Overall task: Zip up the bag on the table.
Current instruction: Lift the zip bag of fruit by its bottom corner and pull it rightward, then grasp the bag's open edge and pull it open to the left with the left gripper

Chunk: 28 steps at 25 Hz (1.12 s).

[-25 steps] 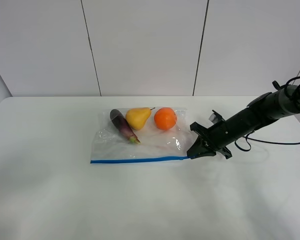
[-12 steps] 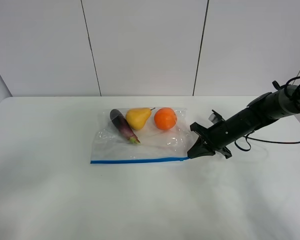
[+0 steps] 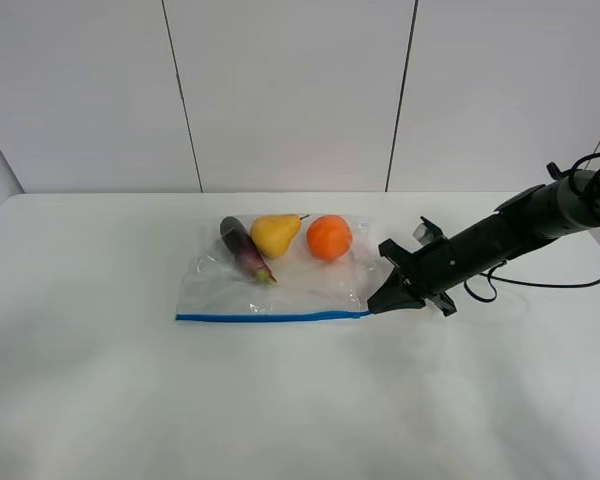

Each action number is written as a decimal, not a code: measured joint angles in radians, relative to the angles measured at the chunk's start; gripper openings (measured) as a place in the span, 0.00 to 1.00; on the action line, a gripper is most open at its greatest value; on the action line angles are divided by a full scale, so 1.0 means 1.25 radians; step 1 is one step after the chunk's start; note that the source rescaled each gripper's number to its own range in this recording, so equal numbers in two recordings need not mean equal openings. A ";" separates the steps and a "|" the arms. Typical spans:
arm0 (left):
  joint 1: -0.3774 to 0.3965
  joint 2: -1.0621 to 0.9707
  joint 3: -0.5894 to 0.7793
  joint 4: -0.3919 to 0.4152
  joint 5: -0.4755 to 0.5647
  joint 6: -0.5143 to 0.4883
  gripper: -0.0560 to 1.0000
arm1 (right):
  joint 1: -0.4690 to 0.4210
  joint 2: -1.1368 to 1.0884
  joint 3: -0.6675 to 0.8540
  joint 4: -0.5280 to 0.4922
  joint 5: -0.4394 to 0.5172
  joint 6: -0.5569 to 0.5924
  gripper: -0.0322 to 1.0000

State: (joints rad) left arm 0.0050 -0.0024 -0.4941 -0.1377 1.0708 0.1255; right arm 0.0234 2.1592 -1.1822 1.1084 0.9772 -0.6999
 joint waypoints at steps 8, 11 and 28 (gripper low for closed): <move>0.000 0.000 0.000 0.000 0.000 0.000 1.00 | 0.000 0.001 -0.088 0.094 0.112 -0.013 0.03; 0.000 0.000 0.000 0.000 0.000 0.000 1.00 | 0.000 0.001 -0.150 0.095 0.137 0.023 0.03; 0.000 0.037 -0.043 -0.003 -0.042 -0.021 1.00 | 0.000 0.000 -0.200 0.048 0.136 0.091 0.03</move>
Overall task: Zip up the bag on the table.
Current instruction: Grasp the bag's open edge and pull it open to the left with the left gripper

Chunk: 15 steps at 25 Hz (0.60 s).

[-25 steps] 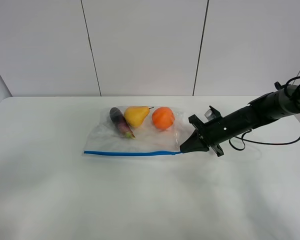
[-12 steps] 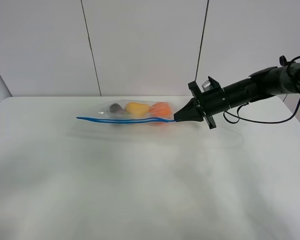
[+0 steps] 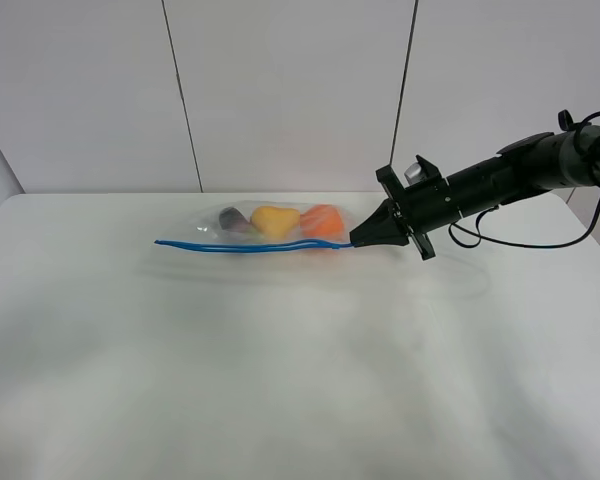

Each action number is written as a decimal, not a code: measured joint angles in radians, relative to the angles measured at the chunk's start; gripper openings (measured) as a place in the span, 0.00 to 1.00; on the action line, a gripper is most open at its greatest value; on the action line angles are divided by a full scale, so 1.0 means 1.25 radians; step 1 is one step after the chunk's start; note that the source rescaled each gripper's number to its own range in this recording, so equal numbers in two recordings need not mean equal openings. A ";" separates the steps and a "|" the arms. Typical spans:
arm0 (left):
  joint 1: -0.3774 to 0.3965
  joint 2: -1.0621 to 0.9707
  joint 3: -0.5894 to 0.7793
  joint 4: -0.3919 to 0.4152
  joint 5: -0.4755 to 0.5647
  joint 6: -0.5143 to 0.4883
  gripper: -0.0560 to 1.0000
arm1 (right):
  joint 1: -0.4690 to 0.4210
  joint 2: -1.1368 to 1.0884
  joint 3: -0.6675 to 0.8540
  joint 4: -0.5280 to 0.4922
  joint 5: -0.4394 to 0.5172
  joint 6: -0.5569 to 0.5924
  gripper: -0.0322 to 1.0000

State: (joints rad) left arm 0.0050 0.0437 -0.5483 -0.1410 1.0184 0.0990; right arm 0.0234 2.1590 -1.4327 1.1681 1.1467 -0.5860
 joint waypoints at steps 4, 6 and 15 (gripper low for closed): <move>0.000 0.152 -0.114 -0.002 -0.059 -0.002 1.00 | 0.000 0.000 0.000 0.000 -0.004 0.005 0.03; 0.000 0.253 -0.177 -0.003 -0.082 0.001 1.00 | 0.000 0.000 0.000 0.000 -0.005 0.005 0.03; 0.000 0.682 -0.379 -0.003 -0.178 0.192 1.00 | 0.000 0.000 0.000 0.000 -0.006 0.007 0.03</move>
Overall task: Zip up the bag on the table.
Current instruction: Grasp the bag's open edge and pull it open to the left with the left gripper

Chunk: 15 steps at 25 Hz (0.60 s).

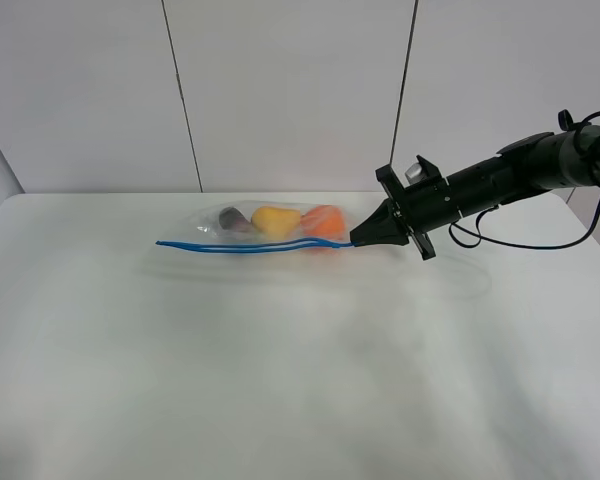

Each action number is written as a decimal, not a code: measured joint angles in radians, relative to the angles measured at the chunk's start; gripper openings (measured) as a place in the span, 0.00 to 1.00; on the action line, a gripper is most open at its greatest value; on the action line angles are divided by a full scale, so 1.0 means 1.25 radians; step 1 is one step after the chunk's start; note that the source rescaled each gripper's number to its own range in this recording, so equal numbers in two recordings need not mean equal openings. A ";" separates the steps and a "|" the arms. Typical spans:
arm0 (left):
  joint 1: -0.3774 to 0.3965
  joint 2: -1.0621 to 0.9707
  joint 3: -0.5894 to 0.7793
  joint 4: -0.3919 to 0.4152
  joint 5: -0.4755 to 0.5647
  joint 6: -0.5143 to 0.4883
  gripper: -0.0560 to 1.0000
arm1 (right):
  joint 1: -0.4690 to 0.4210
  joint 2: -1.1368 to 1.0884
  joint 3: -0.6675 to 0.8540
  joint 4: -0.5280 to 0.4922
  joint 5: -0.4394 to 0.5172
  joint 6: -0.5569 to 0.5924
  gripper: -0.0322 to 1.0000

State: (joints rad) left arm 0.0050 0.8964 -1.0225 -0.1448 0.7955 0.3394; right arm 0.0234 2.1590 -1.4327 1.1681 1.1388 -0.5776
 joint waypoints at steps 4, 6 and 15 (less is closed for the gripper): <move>0.000 0.149 -0.020 -0.001 -0.085 0.185 1.00 | 0.000 0.000 0.000 0.000 -0.001 0.000 0.03; 0.000 0.205 -0.020 -0.014 -0.127 0.300 1.00 | 0.000 0.000 0.000 0.000 -0.001 0.000 0.03; -0.026 0.356 -0.020 -0.306 -0.270 0.797 1.00 | 0.000 0.000 0.000 0.000 -0.010 0.004 0.03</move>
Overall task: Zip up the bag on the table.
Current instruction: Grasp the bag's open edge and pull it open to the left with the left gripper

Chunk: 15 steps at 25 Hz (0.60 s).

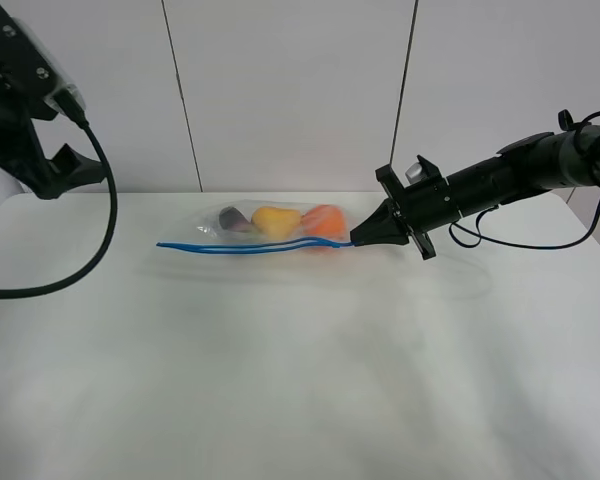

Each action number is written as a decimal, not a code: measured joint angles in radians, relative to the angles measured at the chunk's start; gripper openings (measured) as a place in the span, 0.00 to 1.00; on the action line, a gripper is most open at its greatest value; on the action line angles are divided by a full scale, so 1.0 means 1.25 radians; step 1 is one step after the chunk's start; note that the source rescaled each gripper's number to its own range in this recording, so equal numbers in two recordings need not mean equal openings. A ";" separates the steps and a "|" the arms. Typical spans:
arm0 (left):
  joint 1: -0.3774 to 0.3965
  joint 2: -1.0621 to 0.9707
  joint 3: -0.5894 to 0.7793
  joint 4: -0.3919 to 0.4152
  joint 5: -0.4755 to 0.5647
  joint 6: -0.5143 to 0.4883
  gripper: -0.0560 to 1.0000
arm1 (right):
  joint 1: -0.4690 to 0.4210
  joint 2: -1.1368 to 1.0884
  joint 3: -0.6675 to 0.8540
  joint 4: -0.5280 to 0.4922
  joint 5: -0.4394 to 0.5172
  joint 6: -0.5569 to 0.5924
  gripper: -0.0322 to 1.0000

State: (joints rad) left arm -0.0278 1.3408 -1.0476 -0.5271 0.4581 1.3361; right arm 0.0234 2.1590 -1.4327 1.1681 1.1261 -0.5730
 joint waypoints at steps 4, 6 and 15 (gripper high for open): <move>-0.086 0.051 -0.002 -0.062 -0.044 0.103 1.00 | 0.000 0.000 0.000 0.000 -0.002 0.000 0.03; -0.143 0.083 -0.003 -0.069 -0.076 0.114 1.00 | 0.000 0.000 0.000 0.000 -0.002 0.000 0.03; -0.357 0.246 -0.003 -0.076 -0.233 0.122 1.00 | 0.000 0.000 0.000 0.000 -0.002 0.000 0.03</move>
State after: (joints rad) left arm -0.4742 1.6477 -1.0516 -0.6220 0.1673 1.4885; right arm 0.0234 2.1590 -1.4327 1.1678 1.1232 -0.5725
